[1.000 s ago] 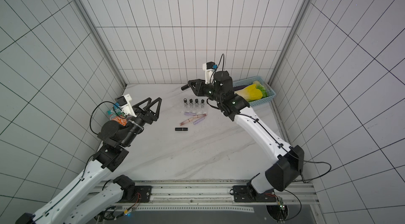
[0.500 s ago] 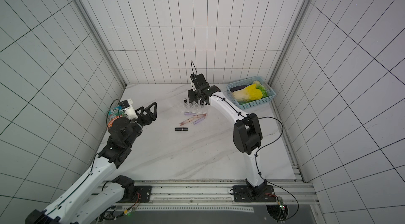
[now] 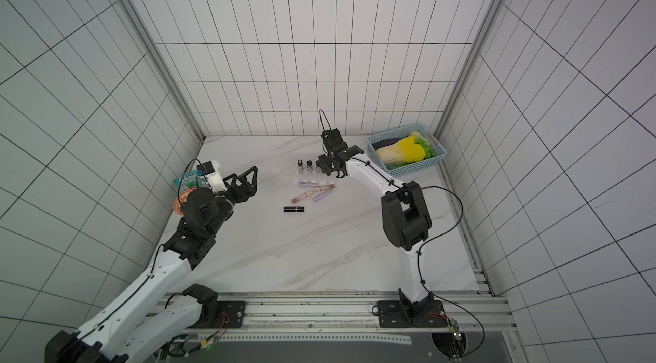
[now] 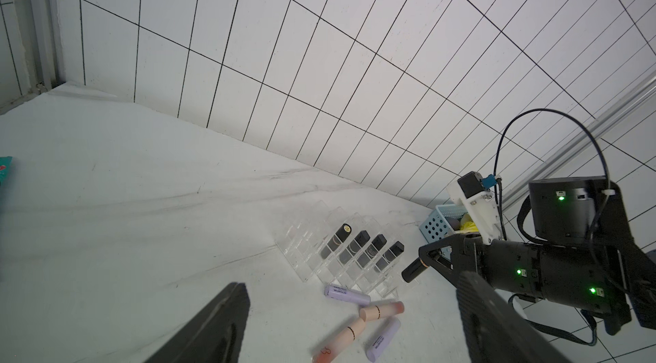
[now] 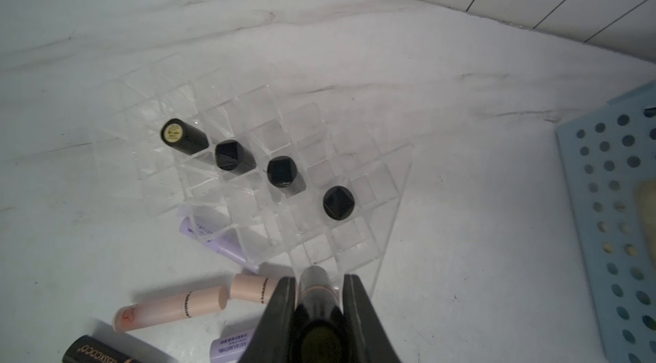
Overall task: Arrange the lipsticks in the organizer
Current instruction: Place the lipstick in the storage box.
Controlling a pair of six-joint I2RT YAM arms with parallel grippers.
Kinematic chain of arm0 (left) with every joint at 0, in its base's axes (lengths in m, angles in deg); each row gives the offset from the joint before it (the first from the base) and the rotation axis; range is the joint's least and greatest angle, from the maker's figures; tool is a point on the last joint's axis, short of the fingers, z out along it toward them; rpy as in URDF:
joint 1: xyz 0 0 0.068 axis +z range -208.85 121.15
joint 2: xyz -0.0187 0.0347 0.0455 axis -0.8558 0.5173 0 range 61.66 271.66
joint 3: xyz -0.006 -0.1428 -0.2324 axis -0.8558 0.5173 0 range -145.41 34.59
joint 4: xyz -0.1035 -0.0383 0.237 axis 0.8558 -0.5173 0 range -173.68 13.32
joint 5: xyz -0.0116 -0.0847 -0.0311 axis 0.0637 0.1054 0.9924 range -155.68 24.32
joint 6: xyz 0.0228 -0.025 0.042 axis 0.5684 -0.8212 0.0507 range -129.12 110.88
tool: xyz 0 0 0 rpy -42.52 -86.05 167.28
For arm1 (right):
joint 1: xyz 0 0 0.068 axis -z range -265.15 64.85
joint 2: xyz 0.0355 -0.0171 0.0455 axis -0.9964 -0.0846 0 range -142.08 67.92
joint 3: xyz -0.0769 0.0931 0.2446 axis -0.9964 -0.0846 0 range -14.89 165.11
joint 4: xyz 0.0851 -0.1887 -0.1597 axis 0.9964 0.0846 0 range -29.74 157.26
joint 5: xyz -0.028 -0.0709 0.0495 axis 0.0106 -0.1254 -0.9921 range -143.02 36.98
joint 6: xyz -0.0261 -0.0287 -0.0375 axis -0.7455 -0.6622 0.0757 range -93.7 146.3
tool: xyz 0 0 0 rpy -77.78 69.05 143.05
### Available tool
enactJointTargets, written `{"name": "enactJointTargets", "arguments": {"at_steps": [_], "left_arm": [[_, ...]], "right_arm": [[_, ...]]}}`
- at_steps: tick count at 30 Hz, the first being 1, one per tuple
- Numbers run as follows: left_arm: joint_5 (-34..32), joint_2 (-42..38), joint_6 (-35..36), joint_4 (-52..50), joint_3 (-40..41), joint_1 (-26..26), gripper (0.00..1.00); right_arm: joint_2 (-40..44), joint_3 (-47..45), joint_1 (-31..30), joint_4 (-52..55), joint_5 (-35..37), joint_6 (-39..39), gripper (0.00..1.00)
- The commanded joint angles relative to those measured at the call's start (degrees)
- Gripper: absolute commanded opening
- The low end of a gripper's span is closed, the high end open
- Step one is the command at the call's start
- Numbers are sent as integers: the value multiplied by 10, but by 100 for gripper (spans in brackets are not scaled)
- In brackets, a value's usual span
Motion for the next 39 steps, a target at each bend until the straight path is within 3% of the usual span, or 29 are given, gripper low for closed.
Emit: {"name": "enactJointTargets", "arguments": {"at_steps": [1, 14, 26, 39], "left_arm": [[6, 0, 4, 12, 3, 2, 90], [21, 9, 4, 15, -2, 2, 89], [31, 11, 7, 16, -5, 2, 89], [46, 13, 11, 16, -8, 2, 89]], "right_arm": [[18, -15, 10, -25, 10, -3, 0], [4, -6, 24, -40, -27, 6, 0], [-17, 5, 30, -41, -15, 2, 1], [-39, 15, 32, -41, -18, 0, 17]]}}
